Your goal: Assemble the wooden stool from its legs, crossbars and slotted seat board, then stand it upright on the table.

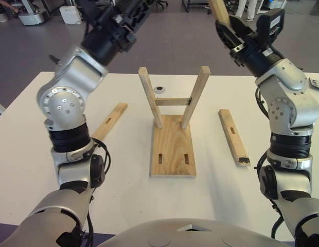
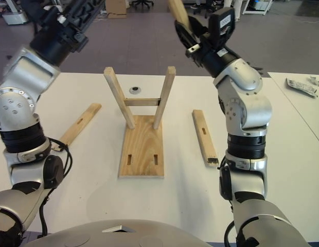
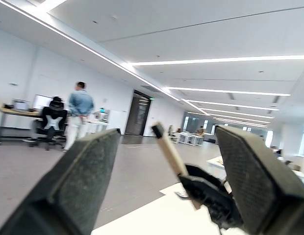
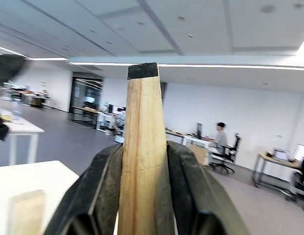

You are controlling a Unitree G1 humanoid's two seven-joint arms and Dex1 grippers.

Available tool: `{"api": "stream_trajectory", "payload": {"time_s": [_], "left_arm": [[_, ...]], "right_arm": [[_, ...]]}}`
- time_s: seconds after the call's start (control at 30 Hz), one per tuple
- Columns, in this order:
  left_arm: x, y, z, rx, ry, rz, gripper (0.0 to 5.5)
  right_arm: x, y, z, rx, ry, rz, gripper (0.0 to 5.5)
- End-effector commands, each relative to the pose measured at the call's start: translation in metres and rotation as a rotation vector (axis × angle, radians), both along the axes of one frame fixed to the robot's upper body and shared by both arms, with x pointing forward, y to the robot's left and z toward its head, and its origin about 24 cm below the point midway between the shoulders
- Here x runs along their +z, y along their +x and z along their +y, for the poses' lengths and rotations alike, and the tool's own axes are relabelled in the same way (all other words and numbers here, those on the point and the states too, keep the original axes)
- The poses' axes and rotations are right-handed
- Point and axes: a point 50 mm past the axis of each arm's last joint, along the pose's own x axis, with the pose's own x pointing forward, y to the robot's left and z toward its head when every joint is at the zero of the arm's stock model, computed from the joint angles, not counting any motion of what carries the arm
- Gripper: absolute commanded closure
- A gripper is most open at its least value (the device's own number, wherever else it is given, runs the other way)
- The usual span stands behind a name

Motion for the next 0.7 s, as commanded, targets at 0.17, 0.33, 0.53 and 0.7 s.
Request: {"api": "stream_trajectory", "payload": {"time_s": [0.17,0.33,0.53,0.7], "left_arm": [[-0.007,0.001,-0.011,-0.031,-0.039,0.065,1.96],[-0.009,0.001,-0.012,-0.027,-0.043,0.079,1.96],[-0.009,0.001,-0.012,-0.027,-0.044,0.080,1.96],[-0.009,0.001,-0.013,-0.027,-0.044,0.080,1.96]], "right_arm": [[0.007,-0.016,0.040,0.216,0.009,-0.071,4.19],[0.011,-0.022,0.043,0.264,0.037,-0.094,4.19],[0.011,-0.022,0.043,0.266,0.038,-0.095,4.19],[0.011,-0.022,0.043,0.266,0.038,-0.095,4.19]]}}
